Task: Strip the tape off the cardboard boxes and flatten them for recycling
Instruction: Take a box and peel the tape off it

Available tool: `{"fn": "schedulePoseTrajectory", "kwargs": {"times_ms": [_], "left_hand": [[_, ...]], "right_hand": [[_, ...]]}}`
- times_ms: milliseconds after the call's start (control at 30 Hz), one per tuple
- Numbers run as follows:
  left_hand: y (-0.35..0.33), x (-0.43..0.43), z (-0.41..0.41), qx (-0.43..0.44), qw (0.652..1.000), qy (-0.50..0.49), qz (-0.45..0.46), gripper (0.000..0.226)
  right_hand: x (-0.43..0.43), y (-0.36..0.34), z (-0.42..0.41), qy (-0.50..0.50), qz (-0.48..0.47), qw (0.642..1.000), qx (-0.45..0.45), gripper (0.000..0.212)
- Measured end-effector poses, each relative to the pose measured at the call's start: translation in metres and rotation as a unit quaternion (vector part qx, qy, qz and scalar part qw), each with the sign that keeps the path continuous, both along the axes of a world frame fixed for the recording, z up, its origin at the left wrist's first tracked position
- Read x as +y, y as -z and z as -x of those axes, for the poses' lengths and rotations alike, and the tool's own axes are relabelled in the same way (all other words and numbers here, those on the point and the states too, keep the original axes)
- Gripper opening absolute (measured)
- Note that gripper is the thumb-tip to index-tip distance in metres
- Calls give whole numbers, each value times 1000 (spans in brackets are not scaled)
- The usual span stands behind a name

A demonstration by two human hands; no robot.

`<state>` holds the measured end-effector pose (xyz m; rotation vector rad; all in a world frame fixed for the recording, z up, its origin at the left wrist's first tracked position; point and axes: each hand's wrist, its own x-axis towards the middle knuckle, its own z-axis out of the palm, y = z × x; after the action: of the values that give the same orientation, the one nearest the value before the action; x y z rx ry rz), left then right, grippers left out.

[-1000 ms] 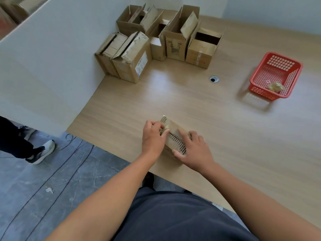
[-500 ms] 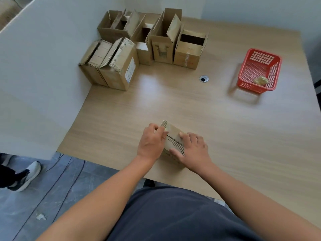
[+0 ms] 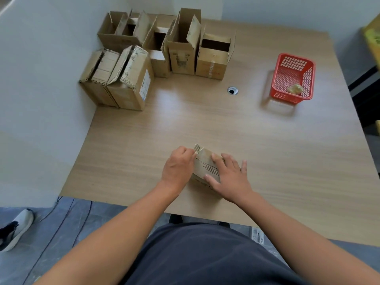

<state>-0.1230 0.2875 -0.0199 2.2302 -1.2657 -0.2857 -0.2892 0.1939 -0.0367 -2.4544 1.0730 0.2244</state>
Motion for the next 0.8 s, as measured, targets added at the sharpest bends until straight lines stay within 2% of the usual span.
{"fn": "schedulePoseTrajectory", "kwargs": {"times_ms": [100,233,400,467,567,633,800], "left_hand": [[1,0,0,5,1000,19,24,27],[7,-8,-10,51,998,34,0,41],[12,-25,-24,90,995,34,3,18],[11,-27,-24,60,997,52,-3,13],[6,-27,-18,3,998,66,-3,20],[5,-25,-16,-6,998,56,18,20],[8,-17,-25,139,989,-44,6,19]], "right_hand": [[4,0,-3,19,15,1000,-7,77],[8,8,1,28,48,998,-44,86],[10,10,-1,58,52,995,-57,98],[13,8,-3,67,42,995,-54,99],[19,7,-4,83,36,994,-64,99],[23,8,-4,91,44,992,-75,100],[40,11,-4,103,114,980,-122,97]]}}
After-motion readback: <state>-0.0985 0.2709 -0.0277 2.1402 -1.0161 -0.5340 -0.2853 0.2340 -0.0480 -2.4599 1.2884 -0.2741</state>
